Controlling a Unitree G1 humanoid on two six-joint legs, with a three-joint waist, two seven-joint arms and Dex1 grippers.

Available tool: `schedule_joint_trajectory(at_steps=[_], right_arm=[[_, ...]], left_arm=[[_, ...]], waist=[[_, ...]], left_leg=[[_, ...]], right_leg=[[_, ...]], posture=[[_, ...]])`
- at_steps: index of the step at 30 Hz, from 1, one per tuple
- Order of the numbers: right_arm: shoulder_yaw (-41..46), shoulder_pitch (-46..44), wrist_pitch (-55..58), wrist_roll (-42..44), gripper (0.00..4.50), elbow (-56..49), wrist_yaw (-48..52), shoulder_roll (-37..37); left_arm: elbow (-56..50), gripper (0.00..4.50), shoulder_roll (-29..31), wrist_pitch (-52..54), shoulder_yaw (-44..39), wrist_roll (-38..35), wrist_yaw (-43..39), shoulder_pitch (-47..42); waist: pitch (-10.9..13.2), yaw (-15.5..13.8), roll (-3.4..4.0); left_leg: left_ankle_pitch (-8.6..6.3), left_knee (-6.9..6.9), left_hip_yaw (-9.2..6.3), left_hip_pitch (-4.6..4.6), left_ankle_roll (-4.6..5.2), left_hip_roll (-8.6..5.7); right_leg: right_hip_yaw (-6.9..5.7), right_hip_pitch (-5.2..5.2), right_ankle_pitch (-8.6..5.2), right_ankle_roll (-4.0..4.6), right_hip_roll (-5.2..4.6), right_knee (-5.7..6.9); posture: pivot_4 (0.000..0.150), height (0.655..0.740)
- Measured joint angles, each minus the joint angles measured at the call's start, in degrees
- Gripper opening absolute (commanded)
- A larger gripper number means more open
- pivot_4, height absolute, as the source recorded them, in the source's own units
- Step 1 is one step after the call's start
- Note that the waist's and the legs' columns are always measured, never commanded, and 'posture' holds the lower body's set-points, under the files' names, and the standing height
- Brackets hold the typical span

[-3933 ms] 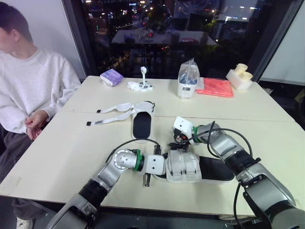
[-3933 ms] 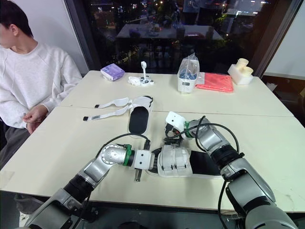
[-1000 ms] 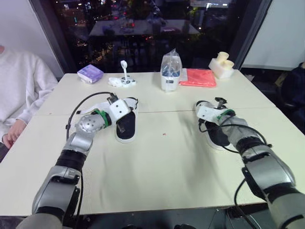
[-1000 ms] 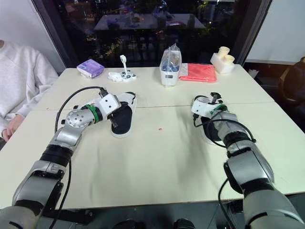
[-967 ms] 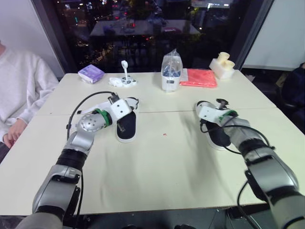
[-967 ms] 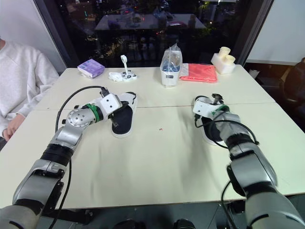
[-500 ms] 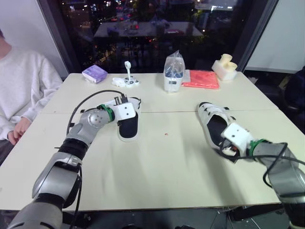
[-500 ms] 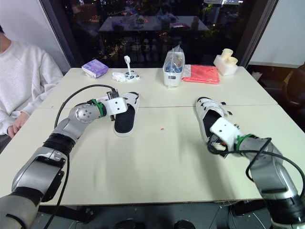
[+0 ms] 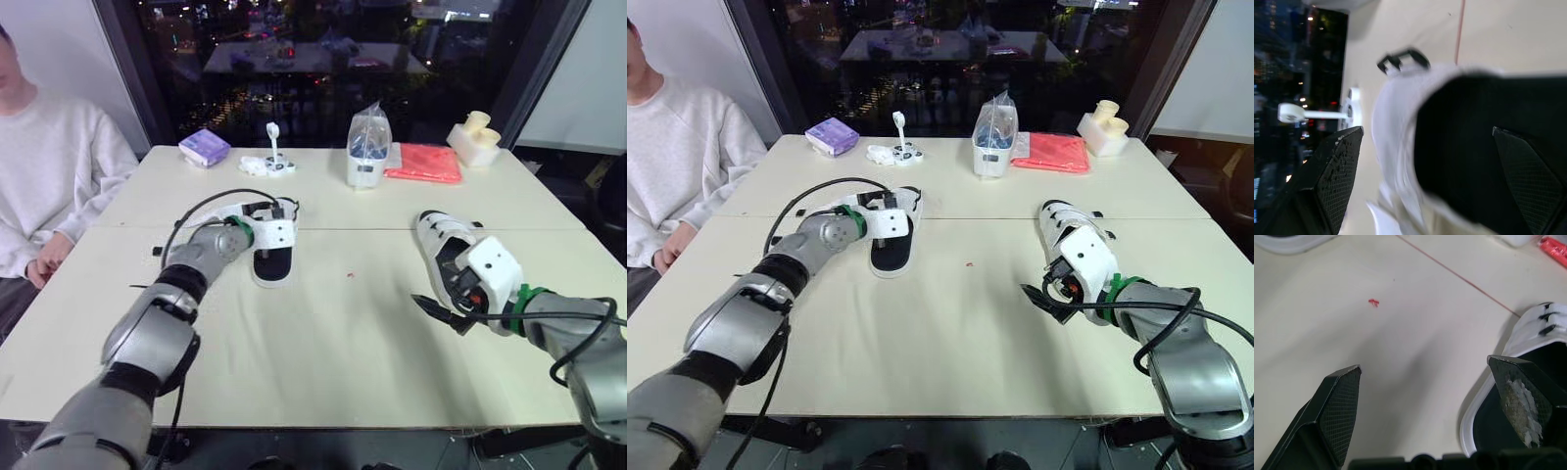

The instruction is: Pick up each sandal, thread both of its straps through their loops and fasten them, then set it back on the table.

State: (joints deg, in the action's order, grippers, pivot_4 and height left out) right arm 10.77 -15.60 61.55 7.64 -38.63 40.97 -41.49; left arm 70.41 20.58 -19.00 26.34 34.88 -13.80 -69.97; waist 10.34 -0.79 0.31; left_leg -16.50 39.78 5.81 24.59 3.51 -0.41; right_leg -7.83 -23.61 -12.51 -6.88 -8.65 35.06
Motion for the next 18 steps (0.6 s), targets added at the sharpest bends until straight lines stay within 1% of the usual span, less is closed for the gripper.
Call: schedule_joint_trajectory(at_steps=[3,8,9,11,13,14,15,16,18], right_arm=[[-1.12,-0.45,0.00,0.57,4.50,0.59,-1.44,-0.05],[-1.49,-0.55,0.00,1.36,4.50,0.62,-3.20,-0.19],[-1.50,-0.55,0.00,1.51,4.50,0.62,-3.49,-0.20],[-1.51,-0.54,0.00,1.69,4.50,0.61,-4.29,-0.24],[-1.51,-0.48,0.06,1.77,4.50,0.60,-4.91,-0.35],[-1.51,-0.46,0.07,1.97,4.50,0.58,-5.22,-0.46],[-1.51,-0.44,0.08,2.14,4.50,0.57,-5.39,-0.57],[-1.51,-0.41,0.09,2.22,4.50,0.54,-5.62,-0.57],[-1.51,-0.32,0.15,2.51,4.50,0.51,-6.05,-0.58]], left_arm=[[3.18,4.40,-2.47,2.33,1.66,2.23,5.93,-1.41],[6.08,4.40,-4.52,6.84,3.73,5.12,13.22,-2.07],[6.27,4.17,-4.79,7.41,3.80,5.20,13.94,-2.07],[7.19,3.54,-5.34,8.62,3.81,5.36,15.39,-2.06],[8.03,2.64,-5.50,9.28,3.81,5.37,16.10,-2.02],[8.24,1.97,-5.55,9.60,3.81,5.37,16.56,-2.02],[8.26,1.56,-5.55,9.69,3.80,5.37,16.88,-2.02],[8.25,0.96,-5.55,9.70,3.80,5.37,17.38,-2.02],[8.05,0.07,-5.49,9.71,3.73,5.37,18.53,-2.32]], waist=[[0.03,0.01,-0.05],[0.04,0.02,-0.07],[0.04,0.03,-0.07],[0.04,0.05,-0.08],[0.05,0.05,-0.09],[0.05,0.01,-0.09],[0.05,-0.03,-0.09],[0.05,-0.04,-0.09],[0.01,-0.10,-0.10]], left_leg=[[0.00,0.01,0.00,0.00,0.00,0.01],[-0.01,0.09,0.00,0.00,0.00,0.02],[-0.01,0.10,0.00,0.00,0.01,0.02],[-0.01,0.13,0.00,0.00,0.02,0.02],[-0.01,0.15,0.00,0.04,0.01,0.03],[-0.01,0.17,0.00,0.06,0.01,0.03],[-0.01,0.19,-0.01,0.10,0.01,0.03],[-0.01,0.21,-0.01,0.13,0.01,0.03],[-0.01,0.24,0.00,0.14,0.01,0.02]], right_leg=[[0.00,-0.01,0.00,-0.01,0.00,0.02],[0.00,-0.01,0.00,-0.01,-0.01,0.04],[0.01,-0.01,0.00,-0.01,-0.01,0.04],[0.01,-0.02,0.00,-0.01,-0.03,0.03],[0.02,-0.07,0.00,-0.01,-0.04,0.04],[0.02,-0.09,0.00,0.00,-0.04,0.04],[0.02,-0.10,0.00,0.00,-0.04,0.05],[0.01,-0.11,0.00,0.00,-0.04,0.05],[0.01,-0.09,0.00,0.00,-0.06,0.05]], posture=[[0.150,0.7400],[0.150,0.7400],[0.150,0.7400],[0.150,0.7400],[0.150,0.7400],[0.150,0.7400],[0.150,0.7400],[0.150,0.7400],[0.150,0.7400]])
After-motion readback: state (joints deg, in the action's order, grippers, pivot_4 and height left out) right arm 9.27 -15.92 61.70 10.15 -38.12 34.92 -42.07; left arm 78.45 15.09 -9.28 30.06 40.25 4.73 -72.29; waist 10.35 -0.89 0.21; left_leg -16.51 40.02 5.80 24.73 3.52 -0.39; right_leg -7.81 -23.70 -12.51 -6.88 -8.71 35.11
